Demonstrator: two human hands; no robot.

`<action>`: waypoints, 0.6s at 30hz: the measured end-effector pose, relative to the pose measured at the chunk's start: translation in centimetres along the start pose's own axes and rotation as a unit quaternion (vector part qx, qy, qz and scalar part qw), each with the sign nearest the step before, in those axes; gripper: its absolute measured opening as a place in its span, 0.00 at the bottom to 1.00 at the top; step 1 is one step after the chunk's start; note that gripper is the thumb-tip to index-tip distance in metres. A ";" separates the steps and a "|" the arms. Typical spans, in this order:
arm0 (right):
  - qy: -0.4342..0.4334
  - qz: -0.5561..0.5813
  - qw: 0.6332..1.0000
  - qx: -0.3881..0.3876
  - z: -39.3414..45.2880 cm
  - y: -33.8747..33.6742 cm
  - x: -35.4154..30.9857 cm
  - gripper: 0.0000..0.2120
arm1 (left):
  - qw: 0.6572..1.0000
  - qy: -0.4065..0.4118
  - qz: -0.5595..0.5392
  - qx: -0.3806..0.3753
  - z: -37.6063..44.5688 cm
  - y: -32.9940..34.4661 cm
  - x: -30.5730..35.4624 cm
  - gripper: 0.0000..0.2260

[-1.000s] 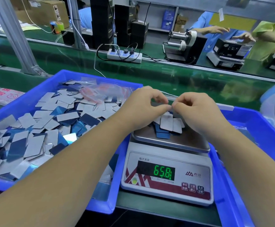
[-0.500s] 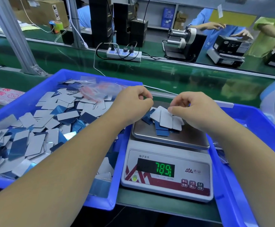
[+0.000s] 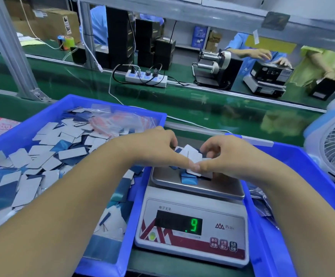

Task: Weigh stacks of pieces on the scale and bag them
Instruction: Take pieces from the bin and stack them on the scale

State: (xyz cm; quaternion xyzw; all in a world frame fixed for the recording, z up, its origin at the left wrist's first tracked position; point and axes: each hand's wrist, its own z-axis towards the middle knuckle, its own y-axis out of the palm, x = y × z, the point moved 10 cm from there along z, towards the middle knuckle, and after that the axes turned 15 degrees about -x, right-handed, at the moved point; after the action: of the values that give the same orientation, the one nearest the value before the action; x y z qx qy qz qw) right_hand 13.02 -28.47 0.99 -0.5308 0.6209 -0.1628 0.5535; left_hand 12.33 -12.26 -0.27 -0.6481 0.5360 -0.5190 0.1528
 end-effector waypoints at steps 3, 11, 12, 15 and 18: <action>-0.004 0.006 1.000 -0.003 0.1 0.0 0.0 0.23 | 0.998 -0.018 0.065 -0.013 0.2 -0.3 0.8 0.34; -0.012 -0.002 1.000 -0.023 0.0 0.2 -0.4 0.26 | 0.990 -0.033 0.109 -0.083 1.8 -0.3 2.4 0.36; -0.012 -0.001 1.000 -0.029 0.0 0.2 -0.4 0.26 | 0.989 -0.028 0.109 -0.093 1.9 -0.2 2.7 0.36; -0.010 0.012 0.999 -0.039 0.1 0.3 -0.3 0.29 | 0.991 -0.014 0.090 -0.102 1.9 -0.2 2.9 0.34; 0.006 0.024 0.999 -0.029 0.3 0.2 0.1 0.29 | 0.994 0.005 0.063 -0.092 2.0 -0.1 2.9 0.32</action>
State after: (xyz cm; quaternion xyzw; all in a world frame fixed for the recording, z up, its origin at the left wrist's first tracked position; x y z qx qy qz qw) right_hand 13.17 -28.40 0.67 -0.5309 0.6412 -0.1347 0.5374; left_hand 13.74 -15.40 0.47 -0.6217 0.6216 -0.4606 0.1221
